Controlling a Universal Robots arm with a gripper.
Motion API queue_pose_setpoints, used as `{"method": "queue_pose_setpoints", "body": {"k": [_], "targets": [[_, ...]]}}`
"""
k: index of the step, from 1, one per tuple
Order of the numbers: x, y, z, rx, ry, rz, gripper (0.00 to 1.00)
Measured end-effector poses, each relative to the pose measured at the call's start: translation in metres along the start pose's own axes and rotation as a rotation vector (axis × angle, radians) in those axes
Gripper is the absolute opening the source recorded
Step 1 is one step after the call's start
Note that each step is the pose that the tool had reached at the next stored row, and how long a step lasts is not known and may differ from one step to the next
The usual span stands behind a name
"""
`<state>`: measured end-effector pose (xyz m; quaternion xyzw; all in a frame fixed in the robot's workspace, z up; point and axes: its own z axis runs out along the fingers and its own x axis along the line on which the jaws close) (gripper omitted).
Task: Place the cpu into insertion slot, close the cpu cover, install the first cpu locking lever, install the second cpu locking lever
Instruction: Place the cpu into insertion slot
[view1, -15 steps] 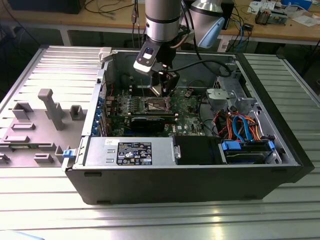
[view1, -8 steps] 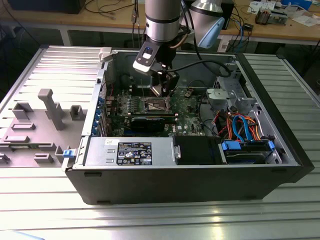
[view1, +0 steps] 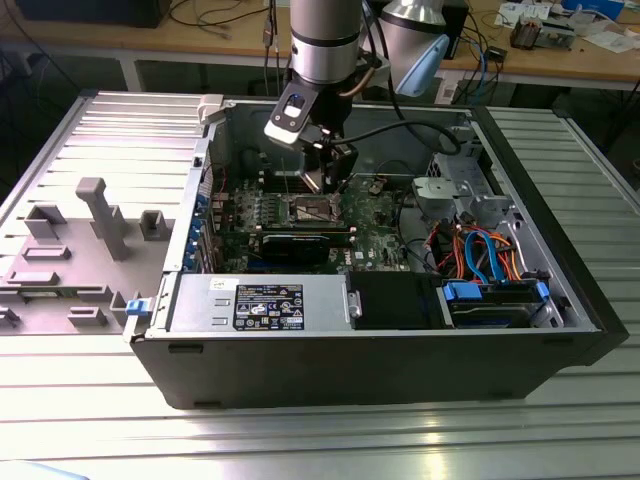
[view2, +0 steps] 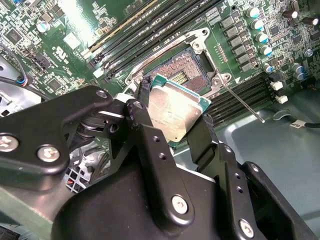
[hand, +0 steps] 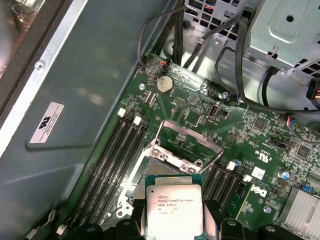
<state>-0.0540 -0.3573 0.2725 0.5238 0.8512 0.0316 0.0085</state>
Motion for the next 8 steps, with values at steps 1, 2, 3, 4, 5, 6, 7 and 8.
{"method": "queue_pose_setpoints", "body": {"k": [1, 2, 3, 4, 5, 6, 7, 8], "targets": [[0.0, 0.0, 0.0, 0.0, -0.0001, 0.003, 0.55], [0.0, 0.0, 0.0, -0.0001, -0.0003, 0.006, 0.55], [0.0, 0.0, 0.0, -0.0002, -0.0005, 0.008, 0.55], [0.0, 0.0, 0.0, -0.0001, -0.0006, 0.009, 0.55], [0.0, 0.0, 0.0, -0.0003, -0.0007, 0.012, 0.55], [0.0, 0.0, 0.0, -0.0003, -0.0009, 0.014, 0.55], [0.0, 0.0, 0.0, -0.0003, -0.001, 0.016, 0.55], [0.0, 0.0, 0.0, -0.0003, -0.0011, 0.018, 0.55]]}}
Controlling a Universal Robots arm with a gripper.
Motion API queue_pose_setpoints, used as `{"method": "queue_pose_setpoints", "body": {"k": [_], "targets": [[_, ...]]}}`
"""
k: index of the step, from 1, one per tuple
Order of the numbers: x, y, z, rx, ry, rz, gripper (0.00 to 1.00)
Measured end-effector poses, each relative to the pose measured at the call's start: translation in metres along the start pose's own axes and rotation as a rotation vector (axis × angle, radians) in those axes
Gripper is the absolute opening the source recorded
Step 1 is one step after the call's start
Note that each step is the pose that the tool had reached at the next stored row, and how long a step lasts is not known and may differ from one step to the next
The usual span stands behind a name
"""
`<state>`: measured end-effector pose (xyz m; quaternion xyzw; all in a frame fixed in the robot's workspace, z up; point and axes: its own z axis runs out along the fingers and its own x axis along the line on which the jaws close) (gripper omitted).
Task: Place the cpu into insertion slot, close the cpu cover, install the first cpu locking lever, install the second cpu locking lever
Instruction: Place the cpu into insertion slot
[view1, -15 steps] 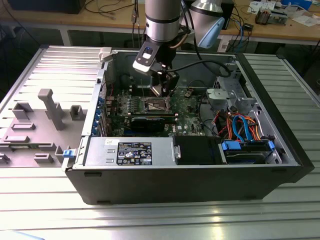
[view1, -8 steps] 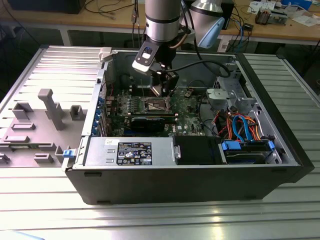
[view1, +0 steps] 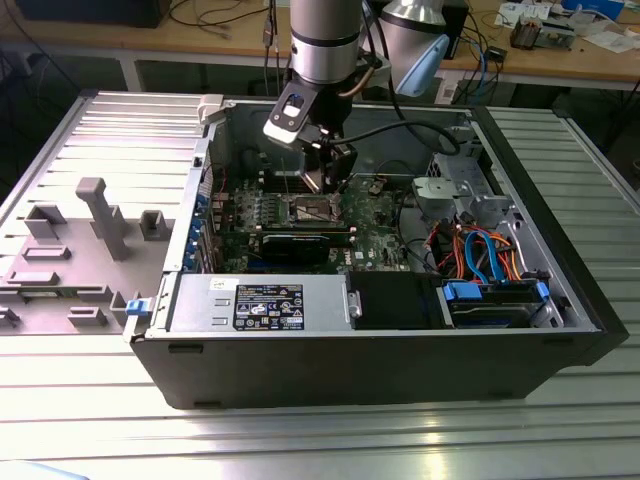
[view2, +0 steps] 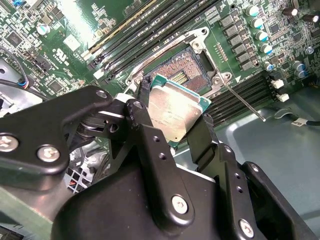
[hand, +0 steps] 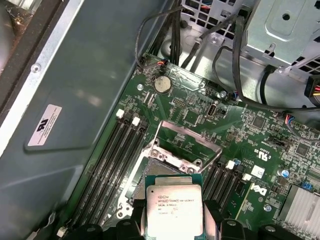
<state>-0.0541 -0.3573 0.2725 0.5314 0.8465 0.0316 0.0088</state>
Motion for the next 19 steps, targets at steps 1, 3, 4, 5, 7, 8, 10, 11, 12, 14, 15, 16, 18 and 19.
{"method": "queue_pose_setpoints", "body": {"k": [1, 3, 4, 5, 7, 8, 10, 11, 12, 14, 15, 16, 18, 19], "targets": [[0.0, 0.0, 0.0, 0.0, -0.0001, 0.002, 0.55], [0.0, 0.0, 0.0, -0.0001, -0.0003, 0.005, 0.55], [0.0, 0.0, 0.0, -0.0001, -0.0004, 0.007, 0.55], [0.0, 0.0, 0.0, -0.0002, -0.0005, 0.009, 0.55], [0.0, 0.0, 0.0, -0.0003, -0.0009, 0.014, 0.55], [0.0, 0.0, 0.0, -0.0003, -0.001, 0.017, 0.55], [0.0, 0.0, 0.0, -0.0004, -0.0013, 0.021, 0.55], [0.0, 0.0, 0.0, -0.0004, -0.0014, 0.023, 0.55], [0.0, 0.0, 0.0, -0.0005, -0.0015, 0.025, 0.55], [0.0, 0.0, 0.0, -0.0006, -0.0019, 0.03, 0.55], [0.0, 0.0, 0.0, -0.0006, -0.002, 0.032, 0.55], [0.0, 0.0, 0.0, -0.0007, -0.0022, 0.035, 0.55], [0.0, 0.0, 0.0, -0.0007, -0.0025, 0.04, 0.55], [0.0, 0.0, 0.0, -0.0008, -0.0026, 0.042, 0.55]]}}
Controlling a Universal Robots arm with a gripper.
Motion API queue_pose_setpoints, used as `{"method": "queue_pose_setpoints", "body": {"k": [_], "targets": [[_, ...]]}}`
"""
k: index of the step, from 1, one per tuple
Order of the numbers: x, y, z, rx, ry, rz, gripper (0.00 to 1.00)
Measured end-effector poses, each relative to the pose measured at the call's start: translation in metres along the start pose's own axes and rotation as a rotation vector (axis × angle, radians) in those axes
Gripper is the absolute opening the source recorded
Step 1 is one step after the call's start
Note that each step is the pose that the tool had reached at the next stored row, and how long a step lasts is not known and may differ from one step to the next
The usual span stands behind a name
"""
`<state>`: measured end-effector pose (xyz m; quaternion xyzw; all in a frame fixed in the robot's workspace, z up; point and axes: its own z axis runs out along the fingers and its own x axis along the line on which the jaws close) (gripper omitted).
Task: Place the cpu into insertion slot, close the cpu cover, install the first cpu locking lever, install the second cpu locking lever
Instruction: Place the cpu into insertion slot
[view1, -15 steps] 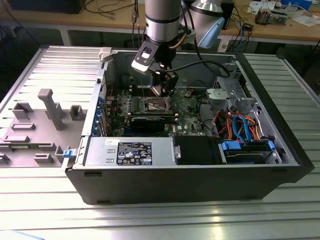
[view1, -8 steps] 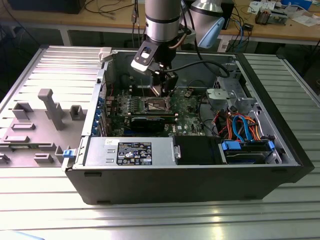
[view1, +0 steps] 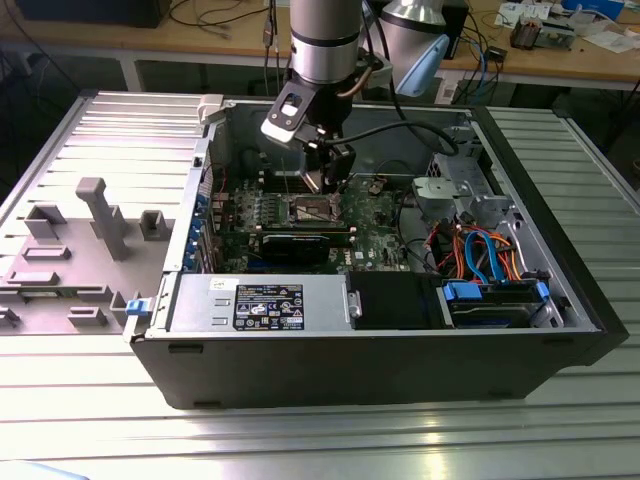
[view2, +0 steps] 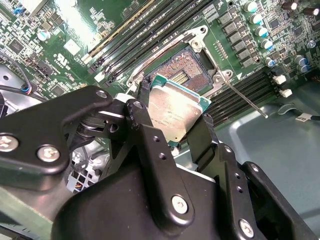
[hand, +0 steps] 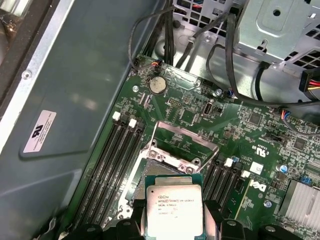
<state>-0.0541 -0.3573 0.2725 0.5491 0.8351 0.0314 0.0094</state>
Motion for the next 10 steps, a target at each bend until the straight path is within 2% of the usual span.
{"method": "queue_pose_setpoints", "body": {"k": [10], "targets": [[0.0, 0.0, 0.0, -0.0005, -0.0016, 0.024, 0.55]]}}
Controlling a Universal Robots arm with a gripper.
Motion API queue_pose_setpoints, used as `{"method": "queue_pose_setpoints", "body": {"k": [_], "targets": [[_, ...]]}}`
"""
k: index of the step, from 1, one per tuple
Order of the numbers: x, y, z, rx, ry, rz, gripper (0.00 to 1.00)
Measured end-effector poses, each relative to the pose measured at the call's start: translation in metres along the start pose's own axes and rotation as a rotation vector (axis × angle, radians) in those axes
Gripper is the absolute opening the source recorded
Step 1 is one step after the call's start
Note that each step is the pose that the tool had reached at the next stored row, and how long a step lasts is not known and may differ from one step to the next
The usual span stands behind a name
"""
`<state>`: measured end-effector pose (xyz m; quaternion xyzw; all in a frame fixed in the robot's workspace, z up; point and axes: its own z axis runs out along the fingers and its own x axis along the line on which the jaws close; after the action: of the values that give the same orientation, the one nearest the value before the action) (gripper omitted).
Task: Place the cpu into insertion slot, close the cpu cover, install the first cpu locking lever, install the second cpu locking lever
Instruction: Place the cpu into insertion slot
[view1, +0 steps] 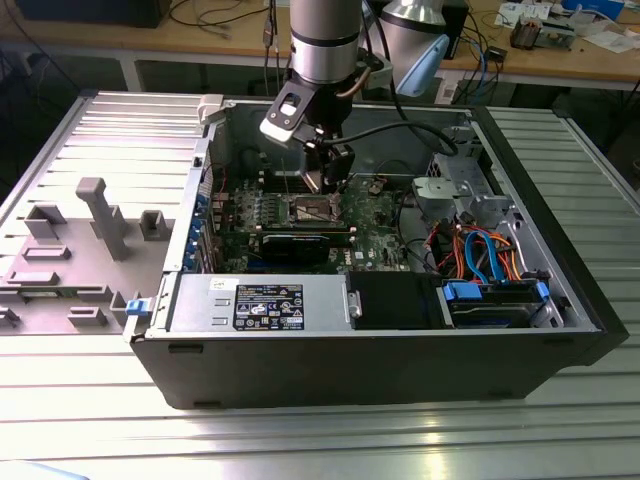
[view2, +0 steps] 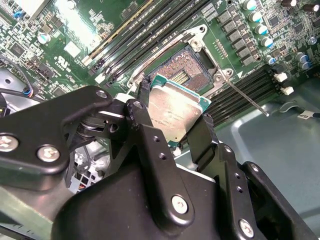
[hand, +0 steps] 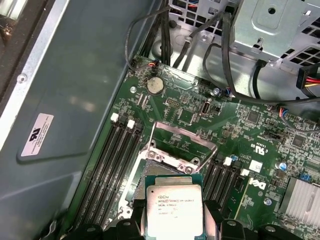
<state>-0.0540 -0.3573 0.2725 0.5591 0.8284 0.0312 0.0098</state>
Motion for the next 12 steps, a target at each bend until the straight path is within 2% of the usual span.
{"method": "queue_pose_setpoints", "body": {"k": [12], "targets": [[0.0, 0.0, 0.0, -0.0005, -0.0017, 0.027, 0.55]]}}
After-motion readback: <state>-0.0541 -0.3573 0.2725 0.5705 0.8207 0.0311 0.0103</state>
